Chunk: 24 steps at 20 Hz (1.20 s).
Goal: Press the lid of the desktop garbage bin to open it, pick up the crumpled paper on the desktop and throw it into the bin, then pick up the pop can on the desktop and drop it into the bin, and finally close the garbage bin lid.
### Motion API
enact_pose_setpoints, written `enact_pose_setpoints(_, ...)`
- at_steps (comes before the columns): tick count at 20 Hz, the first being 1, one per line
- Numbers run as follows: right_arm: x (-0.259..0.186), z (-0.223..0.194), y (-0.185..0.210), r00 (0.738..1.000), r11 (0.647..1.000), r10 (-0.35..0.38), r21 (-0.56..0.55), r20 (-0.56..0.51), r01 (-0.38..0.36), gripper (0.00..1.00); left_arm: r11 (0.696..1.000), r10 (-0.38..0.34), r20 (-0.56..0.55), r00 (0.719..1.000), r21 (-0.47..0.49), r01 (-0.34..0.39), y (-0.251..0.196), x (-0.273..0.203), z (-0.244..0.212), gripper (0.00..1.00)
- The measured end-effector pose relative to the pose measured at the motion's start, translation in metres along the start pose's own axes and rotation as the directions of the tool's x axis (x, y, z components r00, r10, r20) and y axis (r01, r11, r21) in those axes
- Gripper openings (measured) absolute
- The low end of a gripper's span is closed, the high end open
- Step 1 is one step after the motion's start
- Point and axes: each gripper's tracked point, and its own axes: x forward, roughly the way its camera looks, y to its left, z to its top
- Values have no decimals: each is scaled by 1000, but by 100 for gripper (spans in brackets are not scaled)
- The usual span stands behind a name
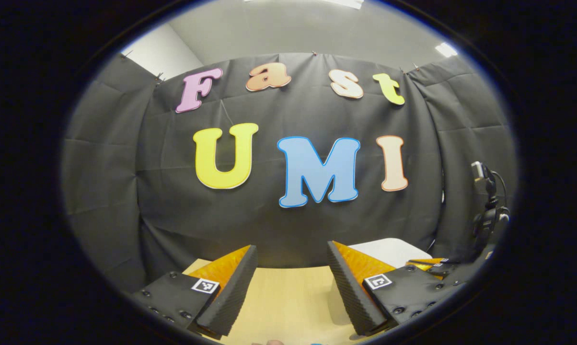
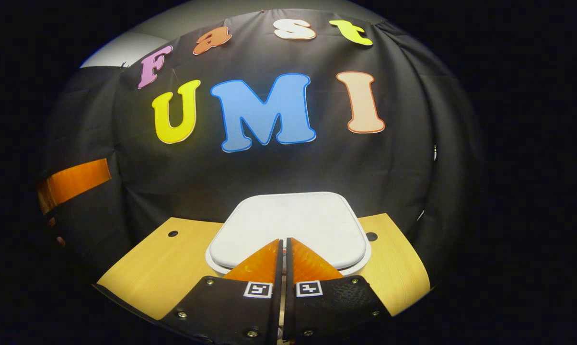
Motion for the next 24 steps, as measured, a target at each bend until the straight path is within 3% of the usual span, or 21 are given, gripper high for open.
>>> enact_pose_setpoints(3, -5, 22, 1, 998, 1000, -2, 3, 67, 2, 4, 1000, 0, 1, 1000, 1, 0, -1, -2, 1, 89)
enact_pose_setpoints(6, -10, 44, 2, 993, 1000, -1, 15, 119, -1, 4, 1000, -2, 5, 1000, 3, 2, -3, -2, 1, 89)
enact_pose_setpoints(8, -13, 56, 3, 988, 1000, -3, 18, 155, 0, 4, 1000, -4, 6, 1000, 2, 4, -2, -3, 2, 99)
enact_pose_setpoints(10, -16, 67, 4, 983, 1000, -4, 17, 182, 1, 4, 1000, -3, 7, 1000, 0, 3, -1, -3, 3, 99)
enact_pose_setpoints(15, -22, 82, 4, 975, 1000, -12, 2, 221, 12, 4, 1000, 0, 7, 1000, -11, 0, 1, -5, 1, 89)
enact_pose_setpoints(22, -28, 85, 5, 973, 1000, -15, 0, 232, 15, 4, 1000, 5, 3, 1000, -22, -5, 3, -9, -2, 90)
enact_pose_setpoints(24, -30, 87, 5, 971, 1000, -16, -3, 237, 17, 4, 1000, 6, 2, 1000, -22, -6, 3, -8, -2, 94)
